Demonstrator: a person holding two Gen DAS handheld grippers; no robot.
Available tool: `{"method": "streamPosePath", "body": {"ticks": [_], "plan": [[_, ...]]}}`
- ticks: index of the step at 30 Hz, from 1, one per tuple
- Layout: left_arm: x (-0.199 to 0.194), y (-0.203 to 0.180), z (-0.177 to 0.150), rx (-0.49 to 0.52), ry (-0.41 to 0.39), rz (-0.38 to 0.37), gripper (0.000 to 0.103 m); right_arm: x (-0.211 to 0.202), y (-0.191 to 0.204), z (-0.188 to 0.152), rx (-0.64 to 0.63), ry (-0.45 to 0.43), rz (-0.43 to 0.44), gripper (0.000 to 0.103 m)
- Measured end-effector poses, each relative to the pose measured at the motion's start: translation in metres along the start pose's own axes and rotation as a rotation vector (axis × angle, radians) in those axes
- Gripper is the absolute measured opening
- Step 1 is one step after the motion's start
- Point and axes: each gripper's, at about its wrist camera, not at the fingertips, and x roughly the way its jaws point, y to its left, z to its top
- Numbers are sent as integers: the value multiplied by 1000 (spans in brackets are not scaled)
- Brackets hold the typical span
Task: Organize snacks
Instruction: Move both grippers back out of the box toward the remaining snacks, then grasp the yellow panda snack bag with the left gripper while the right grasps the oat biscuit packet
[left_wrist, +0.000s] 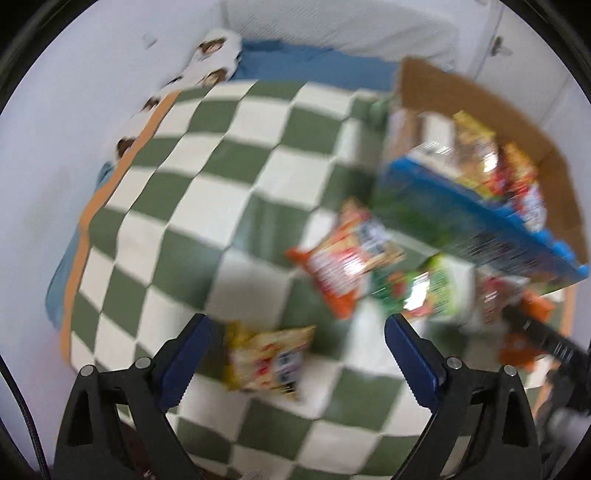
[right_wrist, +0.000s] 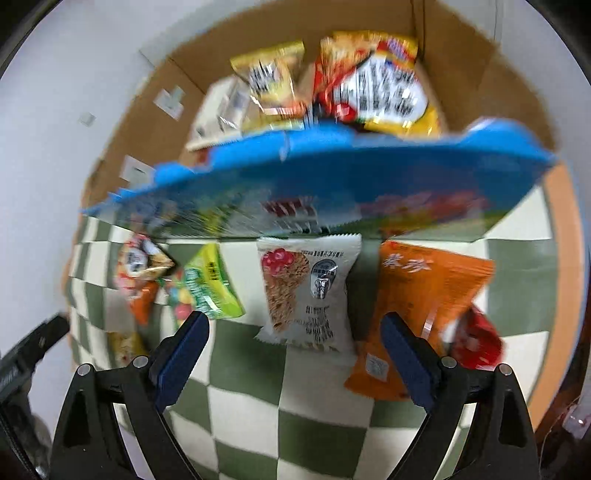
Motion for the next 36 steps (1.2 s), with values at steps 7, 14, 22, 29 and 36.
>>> {"method": "streamPosePath", "body": {"ticks": [7, 14, 22, 29, 36], "plan": [[51, 19, -12, 33, 137, 23, 96, 47, 12, 3, -5, 48, -69, 77], [73, 25, -44, 119, 236, 7, 96, 54, 27, -10, -50, 67, -120, 56], [83, 19, -77, 299, 274, 48, 96, 49, 39, -73, -84, 166, -92, 56], [79, 20, -20, 154, 185, -2, 96, 51, 44, -91, -42, 169, -102, 56], [60, 15, -14, 238, 187, -57, 96, 62, 48, -72, 93, 218, -3, 63]]}}
